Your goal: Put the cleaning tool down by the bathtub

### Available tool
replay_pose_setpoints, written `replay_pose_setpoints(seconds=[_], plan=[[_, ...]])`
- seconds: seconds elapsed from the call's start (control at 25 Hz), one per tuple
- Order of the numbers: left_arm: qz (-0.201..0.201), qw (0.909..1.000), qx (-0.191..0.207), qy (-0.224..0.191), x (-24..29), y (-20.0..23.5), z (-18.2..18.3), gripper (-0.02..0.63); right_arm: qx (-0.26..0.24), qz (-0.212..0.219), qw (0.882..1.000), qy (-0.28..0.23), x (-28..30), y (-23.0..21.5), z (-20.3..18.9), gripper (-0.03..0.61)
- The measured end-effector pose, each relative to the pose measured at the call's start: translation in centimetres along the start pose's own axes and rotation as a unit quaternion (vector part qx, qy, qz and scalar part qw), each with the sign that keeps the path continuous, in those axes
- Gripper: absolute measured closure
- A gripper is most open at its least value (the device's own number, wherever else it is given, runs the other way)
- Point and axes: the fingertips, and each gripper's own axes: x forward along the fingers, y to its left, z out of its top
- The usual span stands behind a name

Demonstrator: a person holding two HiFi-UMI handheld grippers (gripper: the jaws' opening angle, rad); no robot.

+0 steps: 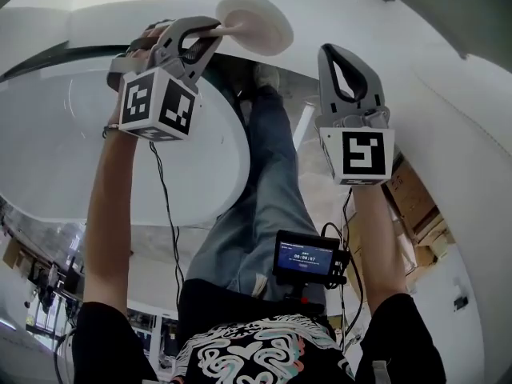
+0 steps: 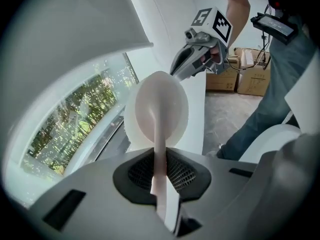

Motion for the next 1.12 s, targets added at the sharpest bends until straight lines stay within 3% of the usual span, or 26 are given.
replay_pose_setpoints(seconds=[0.52, 0.76, 1.12], plan=[[-0.063, 0.9960, 0.043, 0.046, 5.6, -1.6, -1.4, 0.563, -0.007, -0.010, 1.000, 0.021, 2.1, -1.6, -2.8, 0.551], [-0.103, 0.9862, 0.064, 0.113, 7.9, -2.8, -3.8, 0.564, -0.003, -0.010, 0.999, 0.037, 3.3, -1.9, -4.2, 0.551], [-0.133, 0.9769, 0.093, 0.139, 9.8, -3.2, -4.7, 0.563, 0.002, -0.017, 0.998, 0.054, 4.2, -2.7, -5.7, 0.551]])
